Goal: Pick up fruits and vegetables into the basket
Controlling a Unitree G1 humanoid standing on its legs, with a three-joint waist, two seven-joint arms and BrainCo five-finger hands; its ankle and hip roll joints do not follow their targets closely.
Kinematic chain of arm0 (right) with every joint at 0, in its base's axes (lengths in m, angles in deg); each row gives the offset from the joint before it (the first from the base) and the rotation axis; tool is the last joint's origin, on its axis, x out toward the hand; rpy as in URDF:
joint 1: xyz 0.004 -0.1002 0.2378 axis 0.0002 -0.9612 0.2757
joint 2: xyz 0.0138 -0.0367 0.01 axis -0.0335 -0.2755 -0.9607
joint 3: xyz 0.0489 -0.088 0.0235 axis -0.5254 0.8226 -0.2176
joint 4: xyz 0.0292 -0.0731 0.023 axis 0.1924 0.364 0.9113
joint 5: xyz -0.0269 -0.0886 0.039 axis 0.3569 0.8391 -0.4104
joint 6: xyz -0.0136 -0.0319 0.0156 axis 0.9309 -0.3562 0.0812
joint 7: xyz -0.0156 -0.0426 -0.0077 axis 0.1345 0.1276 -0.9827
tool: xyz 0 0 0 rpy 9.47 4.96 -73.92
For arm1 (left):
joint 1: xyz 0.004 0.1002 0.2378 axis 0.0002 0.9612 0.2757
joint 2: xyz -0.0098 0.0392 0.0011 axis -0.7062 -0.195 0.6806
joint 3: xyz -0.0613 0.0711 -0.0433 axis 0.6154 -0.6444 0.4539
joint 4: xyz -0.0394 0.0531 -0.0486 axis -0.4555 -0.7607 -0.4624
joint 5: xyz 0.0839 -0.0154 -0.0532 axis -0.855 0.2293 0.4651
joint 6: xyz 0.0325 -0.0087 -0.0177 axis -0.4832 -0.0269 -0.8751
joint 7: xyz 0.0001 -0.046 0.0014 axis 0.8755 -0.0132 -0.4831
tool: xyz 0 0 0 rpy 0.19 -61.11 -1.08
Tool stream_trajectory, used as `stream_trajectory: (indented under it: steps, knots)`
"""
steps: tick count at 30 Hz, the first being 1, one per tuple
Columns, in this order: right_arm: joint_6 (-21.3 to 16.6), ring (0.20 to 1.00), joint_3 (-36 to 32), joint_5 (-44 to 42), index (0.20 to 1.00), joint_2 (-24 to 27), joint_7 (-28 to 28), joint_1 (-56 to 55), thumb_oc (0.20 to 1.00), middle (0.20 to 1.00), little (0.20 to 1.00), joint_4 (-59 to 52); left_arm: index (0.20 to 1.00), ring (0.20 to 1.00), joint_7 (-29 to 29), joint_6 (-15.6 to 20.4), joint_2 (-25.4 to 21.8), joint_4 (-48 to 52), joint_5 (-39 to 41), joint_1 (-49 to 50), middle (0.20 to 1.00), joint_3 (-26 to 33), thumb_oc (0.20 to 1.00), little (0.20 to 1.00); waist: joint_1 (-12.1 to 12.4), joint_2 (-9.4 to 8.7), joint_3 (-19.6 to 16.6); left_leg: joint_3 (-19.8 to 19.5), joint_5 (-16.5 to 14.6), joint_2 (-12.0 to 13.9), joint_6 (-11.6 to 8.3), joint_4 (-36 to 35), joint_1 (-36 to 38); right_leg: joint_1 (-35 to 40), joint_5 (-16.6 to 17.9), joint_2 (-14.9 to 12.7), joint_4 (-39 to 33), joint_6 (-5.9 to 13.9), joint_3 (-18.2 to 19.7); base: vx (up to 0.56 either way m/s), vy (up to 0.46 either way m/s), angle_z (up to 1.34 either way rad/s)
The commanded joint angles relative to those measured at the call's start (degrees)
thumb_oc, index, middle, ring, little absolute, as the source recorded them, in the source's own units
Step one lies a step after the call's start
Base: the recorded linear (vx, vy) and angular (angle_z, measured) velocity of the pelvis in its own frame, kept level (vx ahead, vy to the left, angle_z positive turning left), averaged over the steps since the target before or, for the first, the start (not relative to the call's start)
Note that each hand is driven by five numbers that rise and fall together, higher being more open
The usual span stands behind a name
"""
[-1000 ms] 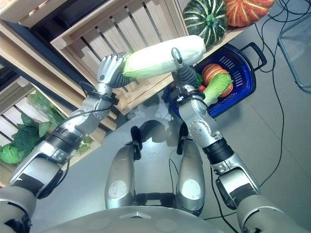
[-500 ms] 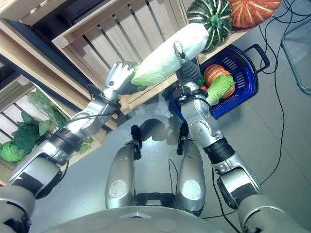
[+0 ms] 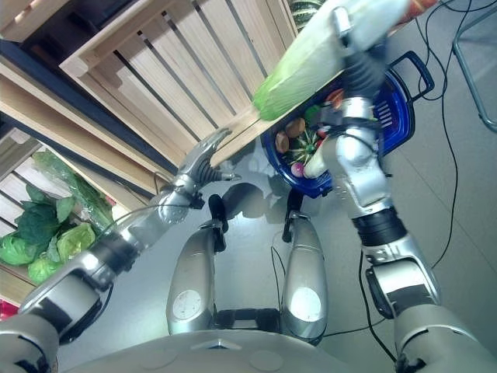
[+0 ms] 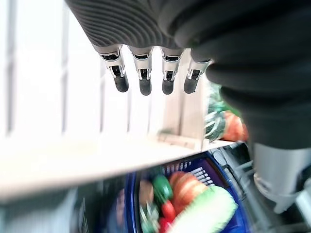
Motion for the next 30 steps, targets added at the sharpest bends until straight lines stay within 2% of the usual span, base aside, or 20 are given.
stream_trajectory:
  steps: [1, 5, 10, 15, 19, 22, 25, 26, 30]
  knots:
    - [-6.30, 0.200, -6.25, 4.66, 0.200, 3.44, 1.17, -2.91, 0.200, 0.200, 0.200, -9.51, 1.000, 1.000, 4.29, 9.48, 1.02, 5.80, 11.79, 5.25, 1.000, 4.85, 1.000, 1.000, -1.83, 1.13, -2.90, 4.01, -4.82, -1.78, 2.42, 3.15, -1.67, 0.98, -1.06, -2.18, -0.68, 4.15, -1.35, -0.05, -0.006, -0.05]
    - [-6.97, 0.200, -10.06, 8.78, 0.200, 4.98, 4.17, -7.72, 0.200, 0.200, 0.200, -10.98, 1.000, 1.000, 7.53, 13.19, 1.83, 7.84, 15.59, 9.48, 1.000, 7.20, 1.000, 1.000, -2.55, 1.36, -2.90, 4.55, -4.74, -1.59, 2.52, 3.52, -4.13, -2.01, -1.32, -1.90, 0.54, 3.84, -0.85, -0.04, -0.030, -0.06]
    - [-4.23, 0.200, -11.74, 12.99, 0.200, 7.02, 9.76, -11.31, 0.200, 0.200, 0.200, -10.16, 1.000, 1.000, 10.31, 13.58, 2.26, 10.28, 18.66, 11.60, 1.000, 7.48, 1.000, 1.000, -3.21, 1.62, -2.90, 4.96, -4.27, -1.31, 2.46, 3.65, -7.05, -5.26, -1.37, -1.33, 1.35, 3.58, -0.27, -0.02, -0.049, -0.05]
    - [-1.30, 0.200, -10.64, 13.41, 0.200, 8.63, 13.60, -11.57, 0.200, 0.200, 0.200, -4.82, 1.000, 1.000, 16.09, 10.06, 3.25, 11.45, 23.40, 12.82, 1.000, 4.90, 1.000, 1.000, -3.22, 3.09, -2.90, 4.97, -3.23, -1.46, 2.56, 3.03, -10.52, -9.54, -1.31, -0.88, 2.21, 3.37, 0.03, -0.02, -0.041, -0.05]
    - [-0.17, 0.200, -8.88, 11.85, 0.200, 9.47, 13.87, -9.56, 0.200, 0.200, 0.200, 0.20, 1.000, 1.000, 17.45, 7.42, 3.62, 11.37, 24.89, 12.84, 1.000, 2.08, 1.000, 1.000, -2.85, 4.58, -2.90, 4.86, -2.42, -1.58, 2.47, 2.69, -12.79, -12.36, -1.51, -0.85, 3.22, 3.05, 0.18, 0.00, -0.014, -0.02]
    - [-0.86, 0.200, -7.55, 4.67, 0.200, 10.20, 9.58, -6.67, 0.200, 0.200, 0.200, 4.58, 1.000, 1.000, 17.76, 5.55, 3.70, 10.63, 26.70, 12.37, 1.000, 0.18, 1.000, 1.000, -2.31, 5.91, -2.90, 4.59, -1.90, -1.83, 2.37, 2.66, -14.40, -14.40, -1.98, -0.84, 4.42, 2.75, 0.23, 0.02, -0.014, -0.03]
    - [-2.34, 0.200, -6.10, -6.40, 0.200, 9.90, 1.94, -2.57, 0.200, 0.200, 0.200, 10.73, 1.000, 1.000, 17.65, 4.07, 4.14, 9.00, 28.08, 11.82, 1.000, -1.61, 1.000, 1.000, -1.33, 7.44, -2.90, 4.23, -1.63, -2.24, 2.26, 2.91, -15.85, -16.10, -2.54, -1.17, 5.53, 2.44, -0.05, 0.06, -0.023, 0.00]
    - [-2.63, 0.200, -5.81, -9.11, 0.200, 9.30, -0.80, -1.94, 0.200, 0.200, 0.200, 12.79, 1.000, 1.000, 17.45, 4.00, 4.34, 8.28, 28.08, 12.24, 1.000, -2.36, 1.000, 1.000, -1.05, 7.79, -2.90, 3.47, -3.24, -2.39, 1.68, 3.66, -15.05, -15.42, -4.41, -1.23, 6.73, 2.96, 0.43, 0.10, -0.040, 0.02]
    - [-0.46, 0.200, -3.90, -16.65, 0.200, 9.74, -8.96, 5.25, 0.200, 0.200, 0.200, 23.81, 1.000, 1.000, 17.96, 3.86, 4.18, 6.84, 28.46, 11.02, 1.000, -4.09, 1.000, 1.000, 0.64, 9.67, -2.90, 2.72, -3.10, -2.99, 1.61, 4.31, -16.95, -17.55, -4.98, -1.89, 8.32, 2.50, -0.06, 0.04, -0.043, 0.10]
